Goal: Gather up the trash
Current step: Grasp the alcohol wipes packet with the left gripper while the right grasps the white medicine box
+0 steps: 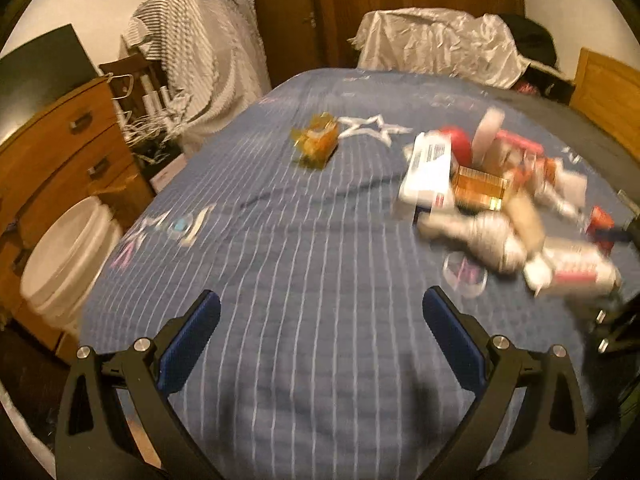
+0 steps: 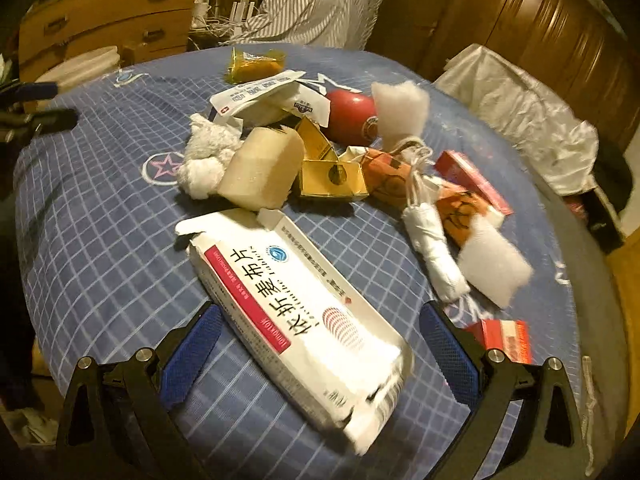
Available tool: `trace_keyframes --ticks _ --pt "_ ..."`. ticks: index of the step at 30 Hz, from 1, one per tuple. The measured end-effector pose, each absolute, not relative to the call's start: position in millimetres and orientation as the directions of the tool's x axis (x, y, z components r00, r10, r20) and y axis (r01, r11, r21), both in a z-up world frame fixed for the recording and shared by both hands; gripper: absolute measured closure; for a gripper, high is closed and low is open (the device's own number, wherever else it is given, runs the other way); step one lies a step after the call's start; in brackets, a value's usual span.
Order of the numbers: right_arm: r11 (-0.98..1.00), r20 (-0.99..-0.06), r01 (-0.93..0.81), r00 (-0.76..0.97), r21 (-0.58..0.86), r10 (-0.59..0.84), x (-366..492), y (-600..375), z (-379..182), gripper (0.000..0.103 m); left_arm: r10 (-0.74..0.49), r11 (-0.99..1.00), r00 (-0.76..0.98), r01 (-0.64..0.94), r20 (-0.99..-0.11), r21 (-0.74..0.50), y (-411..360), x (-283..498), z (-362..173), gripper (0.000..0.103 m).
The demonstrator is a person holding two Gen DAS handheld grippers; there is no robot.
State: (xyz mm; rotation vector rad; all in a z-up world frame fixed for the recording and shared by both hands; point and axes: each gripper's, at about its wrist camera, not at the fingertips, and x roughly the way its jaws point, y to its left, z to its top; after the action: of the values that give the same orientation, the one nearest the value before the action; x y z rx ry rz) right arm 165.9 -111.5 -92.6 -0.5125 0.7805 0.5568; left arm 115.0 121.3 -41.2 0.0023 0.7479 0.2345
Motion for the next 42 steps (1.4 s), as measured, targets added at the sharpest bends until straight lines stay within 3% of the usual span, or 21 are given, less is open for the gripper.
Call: trace_keyframes --ticks 7,14,17,18,20,29,42 --pt "0.77 -0.788 -0.638 0.469 0.011 0.4 189 -131 -103 0.008 0.047 0.998 0.726 -0.065 -0.687 -0.001 114 188 -34 0.005" --pt "0.797 -0.756 -0.6 0.486 0.076 0.438 179 -143 -103 0.025 -0.111 0.993 0.652 0.046 -0.75 -0.107 96 253 -56 0.007" --pt "0.813 -0.745 -0.575 0.5 0.095 0.441 167 -150 -101 0.029 -0.132 0.991 0.604 0.061 -0.786 -0.12 95 273 -70 0.029" --pt "0.816 -0.742 -0.569 0.501 0.105 0.445 162 -154 -99 0.03 -0.168 0.986 0.577 0.078 -0.8 -0.151 96 278 -77 0.045" --pt "0.823 -0.733 -0.552 0.505 0.131 0.455 154 -159 -97 0.031 -0.217 0.976 0.542 0.092 -0.812 -0.199 98 282 -85 0.055" --pt "0.846 -0.677 -0.451 0.532 0.283 0.51 109 -177 -80 0.039 -0.152 0.983 0.658 0.025 -0.738 -0.18 115 236 -56 0.058" --pt "0.868 -0.626 -0.407 0.608 0.284 0.489 71 -178 -61 0.049 -0.034 0.981 0.748 -0.101 -0.663 -0.165 150 162 -17 0.058"
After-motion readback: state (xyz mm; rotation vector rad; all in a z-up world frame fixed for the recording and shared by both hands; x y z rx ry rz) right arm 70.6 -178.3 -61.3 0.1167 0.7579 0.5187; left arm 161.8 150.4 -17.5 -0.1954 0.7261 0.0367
